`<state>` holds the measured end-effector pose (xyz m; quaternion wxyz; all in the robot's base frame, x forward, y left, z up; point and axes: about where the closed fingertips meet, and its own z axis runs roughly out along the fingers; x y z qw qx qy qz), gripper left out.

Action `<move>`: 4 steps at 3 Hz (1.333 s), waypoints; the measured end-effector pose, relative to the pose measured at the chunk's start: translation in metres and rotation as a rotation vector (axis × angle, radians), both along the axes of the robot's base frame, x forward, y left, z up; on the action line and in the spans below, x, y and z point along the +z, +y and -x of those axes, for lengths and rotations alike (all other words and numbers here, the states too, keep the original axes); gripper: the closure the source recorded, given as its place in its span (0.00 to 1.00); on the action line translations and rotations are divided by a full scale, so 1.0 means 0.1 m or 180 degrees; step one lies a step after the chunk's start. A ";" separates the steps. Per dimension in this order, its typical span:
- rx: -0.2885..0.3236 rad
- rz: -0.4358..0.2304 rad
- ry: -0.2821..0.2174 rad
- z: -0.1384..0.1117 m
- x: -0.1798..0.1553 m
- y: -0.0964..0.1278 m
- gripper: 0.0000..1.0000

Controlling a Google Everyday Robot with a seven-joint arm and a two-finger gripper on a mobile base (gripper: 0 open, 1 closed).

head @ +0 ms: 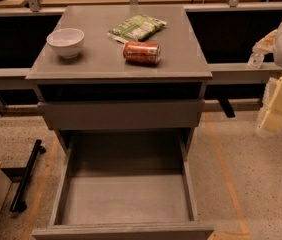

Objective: Place coke can into middle drawer

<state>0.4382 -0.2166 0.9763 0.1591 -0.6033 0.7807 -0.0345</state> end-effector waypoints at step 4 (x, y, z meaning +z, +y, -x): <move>0.0037 -0.0989 -0.0235 -1.09 -0.33 0.86 0.00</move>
Offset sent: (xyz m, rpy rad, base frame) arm 0.0519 0.0647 -0.0240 0.1983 -0.0274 0.0720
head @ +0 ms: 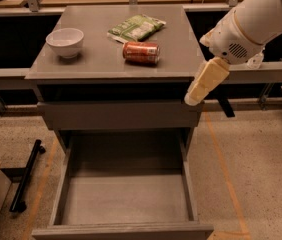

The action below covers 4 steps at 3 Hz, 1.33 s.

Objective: Place coke can into middle drawer

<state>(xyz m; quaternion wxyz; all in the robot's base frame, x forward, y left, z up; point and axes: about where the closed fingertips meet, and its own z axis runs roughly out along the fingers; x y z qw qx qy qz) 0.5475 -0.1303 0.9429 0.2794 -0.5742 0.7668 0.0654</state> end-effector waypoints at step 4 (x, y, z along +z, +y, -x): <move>-0.0602 -0.0530 0.0050 -1.03 -0.43 -0.11 0.00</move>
Offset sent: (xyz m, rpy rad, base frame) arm 0.0639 -0.0231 -0.0309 0.2061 0.0197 -0.2339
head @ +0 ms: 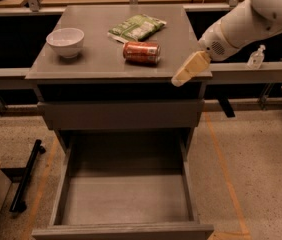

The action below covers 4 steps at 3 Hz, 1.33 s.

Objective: Place coke can into middle drawer

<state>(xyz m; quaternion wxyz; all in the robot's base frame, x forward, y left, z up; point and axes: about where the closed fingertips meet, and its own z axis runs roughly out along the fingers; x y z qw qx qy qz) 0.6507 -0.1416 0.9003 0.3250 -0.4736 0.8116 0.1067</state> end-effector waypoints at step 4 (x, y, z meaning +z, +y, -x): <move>-0.0266 -0.0361 -0.0001 -0.59 -0.28 0.12 0.00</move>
Offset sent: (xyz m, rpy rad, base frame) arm 0.0394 0.0052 -0.0092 0.0664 -0.0091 -0.0324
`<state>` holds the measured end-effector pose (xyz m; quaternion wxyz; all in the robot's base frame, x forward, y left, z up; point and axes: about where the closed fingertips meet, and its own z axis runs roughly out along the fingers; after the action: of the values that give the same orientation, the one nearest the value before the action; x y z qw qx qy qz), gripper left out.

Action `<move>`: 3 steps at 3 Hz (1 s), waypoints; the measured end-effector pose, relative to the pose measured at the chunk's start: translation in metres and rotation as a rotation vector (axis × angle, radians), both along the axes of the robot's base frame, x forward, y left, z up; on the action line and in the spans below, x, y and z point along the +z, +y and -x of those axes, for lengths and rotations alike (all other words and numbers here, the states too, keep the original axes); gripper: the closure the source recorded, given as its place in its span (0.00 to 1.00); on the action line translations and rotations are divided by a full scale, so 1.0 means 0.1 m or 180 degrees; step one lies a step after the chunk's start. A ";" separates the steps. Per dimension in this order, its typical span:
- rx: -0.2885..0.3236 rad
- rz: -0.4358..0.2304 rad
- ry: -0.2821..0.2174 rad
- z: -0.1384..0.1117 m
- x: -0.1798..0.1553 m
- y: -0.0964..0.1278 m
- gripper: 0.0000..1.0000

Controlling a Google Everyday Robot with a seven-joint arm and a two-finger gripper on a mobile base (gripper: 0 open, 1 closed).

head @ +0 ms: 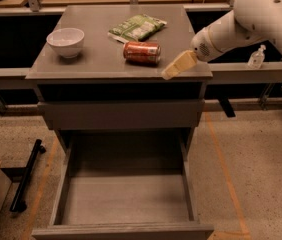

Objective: Place coke can into middle drawer

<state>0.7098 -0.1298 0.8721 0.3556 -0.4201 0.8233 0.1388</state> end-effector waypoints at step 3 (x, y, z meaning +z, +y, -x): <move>0.0391 -0.0225 -0.0138 -0.73 -0.13 0.93 0.00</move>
Offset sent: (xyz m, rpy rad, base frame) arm 0.0851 0.0946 -0.0026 0.0791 -0.0751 0.1193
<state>0.7825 -0.0367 0.8590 0.3789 -0.4599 0.7826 0.1801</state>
